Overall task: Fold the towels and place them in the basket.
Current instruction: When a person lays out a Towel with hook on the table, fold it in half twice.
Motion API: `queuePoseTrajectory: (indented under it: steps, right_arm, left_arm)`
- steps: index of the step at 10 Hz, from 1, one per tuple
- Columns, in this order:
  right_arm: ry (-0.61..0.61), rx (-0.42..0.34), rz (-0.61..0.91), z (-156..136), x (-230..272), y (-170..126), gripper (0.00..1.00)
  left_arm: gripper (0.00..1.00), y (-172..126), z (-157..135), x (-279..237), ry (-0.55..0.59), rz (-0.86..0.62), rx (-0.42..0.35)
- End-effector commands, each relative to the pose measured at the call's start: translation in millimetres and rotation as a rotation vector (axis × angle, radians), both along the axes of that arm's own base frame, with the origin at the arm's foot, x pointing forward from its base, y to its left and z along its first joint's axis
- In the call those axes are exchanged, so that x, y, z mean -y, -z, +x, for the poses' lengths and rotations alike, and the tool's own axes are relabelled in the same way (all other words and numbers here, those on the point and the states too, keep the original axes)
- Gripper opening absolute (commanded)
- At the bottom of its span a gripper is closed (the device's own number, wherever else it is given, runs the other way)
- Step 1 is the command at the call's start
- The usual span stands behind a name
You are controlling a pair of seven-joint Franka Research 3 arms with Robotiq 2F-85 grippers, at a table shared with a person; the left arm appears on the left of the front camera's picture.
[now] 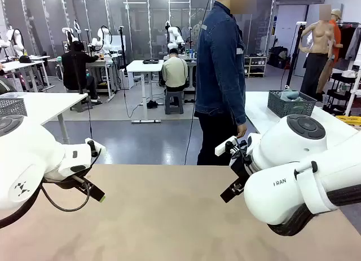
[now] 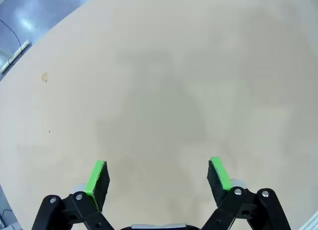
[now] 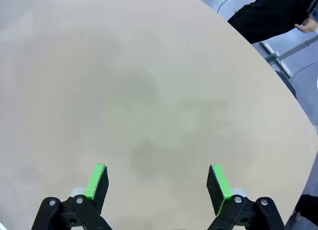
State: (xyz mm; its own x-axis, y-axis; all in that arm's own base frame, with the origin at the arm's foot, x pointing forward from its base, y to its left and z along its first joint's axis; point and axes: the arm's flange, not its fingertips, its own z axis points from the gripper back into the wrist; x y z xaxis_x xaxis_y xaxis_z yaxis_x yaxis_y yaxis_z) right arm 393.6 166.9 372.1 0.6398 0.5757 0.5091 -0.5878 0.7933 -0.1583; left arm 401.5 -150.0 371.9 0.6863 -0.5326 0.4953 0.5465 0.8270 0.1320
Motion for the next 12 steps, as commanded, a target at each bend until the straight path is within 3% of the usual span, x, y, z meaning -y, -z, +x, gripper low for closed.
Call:
queuePoseTrajectory:
  steps: [1,9,10,12]
  right_arm:
    - [0.000,0.000,0.000,0,0,0,1.00]
    - [0.000,0.000,0.000,0,0,0,1.00]
    - [-0.002,0.001,-0.001,0,0,0,1.00]
    - [0.018,-0.001,0.082,0,18,-84,1.00]
  left_arm:
    - [1.00,0,0,0,0.000,0.000,0.000]
    - [1.00,0,0,0,0.001,0.000,0.000]
    - [1.00,-23,4,4,-0.001,0.061,0.037]
    - [1.00,-95,0,-3,-0.021,0.016,0.025]
